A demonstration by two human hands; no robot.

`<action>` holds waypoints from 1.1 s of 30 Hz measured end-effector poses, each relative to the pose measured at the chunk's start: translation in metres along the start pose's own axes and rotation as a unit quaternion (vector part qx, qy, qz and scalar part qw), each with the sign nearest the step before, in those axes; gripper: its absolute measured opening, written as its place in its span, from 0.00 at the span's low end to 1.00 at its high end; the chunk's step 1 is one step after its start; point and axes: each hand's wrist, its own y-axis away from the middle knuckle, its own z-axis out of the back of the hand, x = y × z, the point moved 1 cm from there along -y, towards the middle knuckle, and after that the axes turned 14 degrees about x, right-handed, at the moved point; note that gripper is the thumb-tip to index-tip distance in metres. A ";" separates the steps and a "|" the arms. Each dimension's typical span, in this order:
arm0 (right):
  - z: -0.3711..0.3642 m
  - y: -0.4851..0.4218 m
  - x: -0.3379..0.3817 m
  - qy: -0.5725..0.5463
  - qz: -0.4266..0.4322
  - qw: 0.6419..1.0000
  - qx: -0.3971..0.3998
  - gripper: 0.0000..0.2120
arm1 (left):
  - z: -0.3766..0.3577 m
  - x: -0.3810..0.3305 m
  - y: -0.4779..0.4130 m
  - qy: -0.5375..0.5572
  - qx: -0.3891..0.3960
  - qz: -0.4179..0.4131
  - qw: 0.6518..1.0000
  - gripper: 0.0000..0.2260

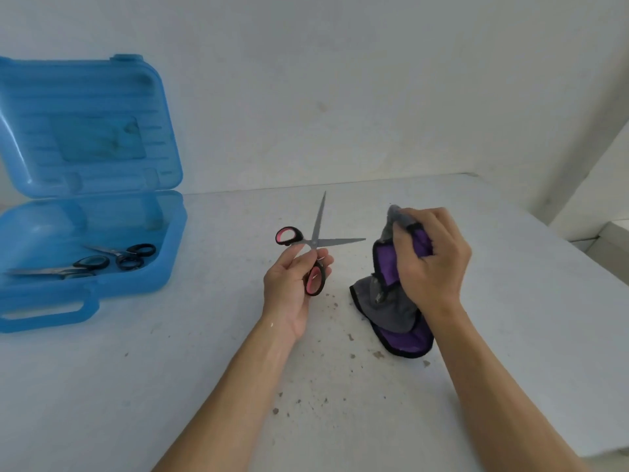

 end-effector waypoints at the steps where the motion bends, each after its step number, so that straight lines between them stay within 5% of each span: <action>1: -0.003 0.002 0.002 -0.002 0.028 0.999 0.016 0.05 | 0.001 -0.001 -0.001 0.021 -0.003 0.002 1.000 0.16; 7: -0.027 0.015 0.014 -0.024 0.113 0.984 0.138 0.08 | 0.003 -0.004 -0.001 0.083 0.013 0.019 0.996 0.13; 16: -0.057 0.022 0.009 0.033 0.055 0.964 0.258 0.12 | 0.005 -0.003 -0.003 0.040 0.004 0.005 0.999 0.11; 22: -0.054 0.024 0.015 0.038 0.053 0.978 0.200 0.11 | -0.004 -0.001 0.000 0.012 -0.008 -0.012 1.000 0.14; 28: -0.057 0.027 0.014 0.066 0.060 0.963 0.254 0.10 | 0.005 -0.004 -0.001 0.052 -0.027 -0.016 0.998 0.14; 33: -0.055 0.026 0.020 0.063 0.095 0.977 0.181 0.10 | 0.008 -0.006 -0.004 0.077 -0.028 -0.005 0.997 0.13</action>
